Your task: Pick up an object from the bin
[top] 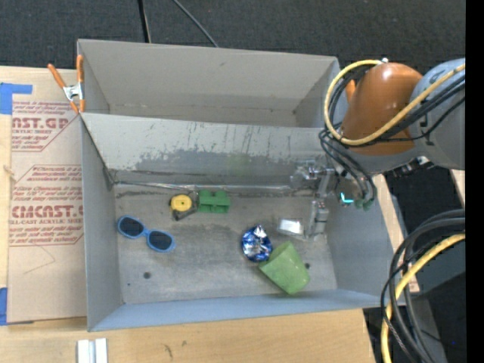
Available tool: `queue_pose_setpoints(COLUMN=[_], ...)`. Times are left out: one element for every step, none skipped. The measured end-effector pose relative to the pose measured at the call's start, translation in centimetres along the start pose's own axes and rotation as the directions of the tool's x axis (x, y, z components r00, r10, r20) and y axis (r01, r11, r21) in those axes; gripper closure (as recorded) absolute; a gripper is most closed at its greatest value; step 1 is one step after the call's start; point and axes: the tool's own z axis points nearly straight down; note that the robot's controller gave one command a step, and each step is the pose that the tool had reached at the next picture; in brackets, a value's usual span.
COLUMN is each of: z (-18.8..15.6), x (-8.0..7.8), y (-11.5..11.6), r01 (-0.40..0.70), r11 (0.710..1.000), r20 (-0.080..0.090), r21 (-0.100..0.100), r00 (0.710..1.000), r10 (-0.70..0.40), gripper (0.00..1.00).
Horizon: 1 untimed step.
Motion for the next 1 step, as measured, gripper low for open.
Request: queue_pose_setpoints(z=[1.74], x=[2.46], y=[5.39], r01=[-0.050], r11=[0.999], r20=[0.003], r21=[-0.004], r00=[0.999], r10=[0.050], gripper=[0.00])
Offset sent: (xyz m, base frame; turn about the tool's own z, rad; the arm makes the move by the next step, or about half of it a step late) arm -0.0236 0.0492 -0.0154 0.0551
